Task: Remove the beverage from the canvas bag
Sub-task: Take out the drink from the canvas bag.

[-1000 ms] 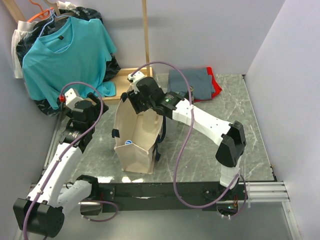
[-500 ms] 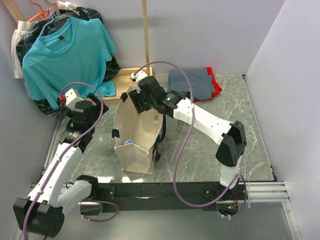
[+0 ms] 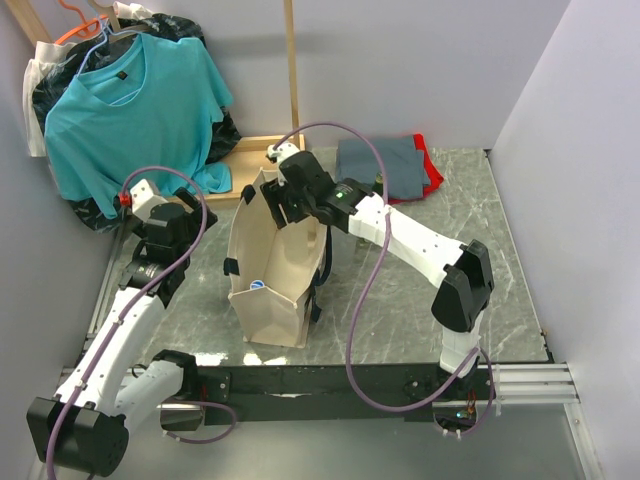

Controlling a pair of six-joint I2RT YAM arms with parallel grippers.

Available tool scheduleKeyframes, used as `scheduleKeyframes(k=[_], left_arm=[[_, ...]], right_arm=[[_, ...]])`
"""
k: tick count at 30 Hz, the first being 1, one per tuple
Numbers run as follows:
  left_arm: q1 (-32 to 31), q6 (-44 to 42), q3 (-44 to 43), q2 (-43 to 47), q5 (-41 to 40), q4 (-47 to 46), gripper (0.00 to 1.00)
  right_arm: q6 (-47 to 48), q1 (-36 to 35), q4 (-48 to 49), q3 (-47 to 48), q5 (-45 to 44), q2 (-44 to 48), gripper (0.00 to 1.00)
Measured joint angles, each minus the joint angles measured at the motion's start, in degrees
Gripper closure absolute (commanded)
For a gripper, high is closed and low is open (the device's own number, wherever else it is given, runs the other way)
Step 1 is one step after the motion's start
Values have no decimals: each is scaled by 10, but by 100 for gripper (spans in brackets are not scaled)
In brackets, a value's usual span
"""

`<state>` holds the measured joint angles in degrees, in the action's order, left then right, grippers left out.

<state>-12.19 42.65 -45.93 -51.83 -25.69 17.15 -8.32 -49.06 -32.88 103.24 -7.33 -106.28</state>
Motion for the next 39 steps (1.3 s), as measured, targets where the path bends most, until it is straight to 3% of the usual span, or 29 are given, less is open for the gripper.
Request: scheduleKeyframes(k=[10,15,34,39], left_arm=[[0,0,1,5,0,0,4],[0,0,1,5,0,0,4],[0,0,1,8,0,0,4],[0,0,1,8,0,1,4]], right_arm=[[-12,2,-23,6,22,-17,30],[-13,2,-24,6,24,-17,41],[-15,5,-42,10,10,-38,41],[-13,5,-47,11,8,-38,51]])
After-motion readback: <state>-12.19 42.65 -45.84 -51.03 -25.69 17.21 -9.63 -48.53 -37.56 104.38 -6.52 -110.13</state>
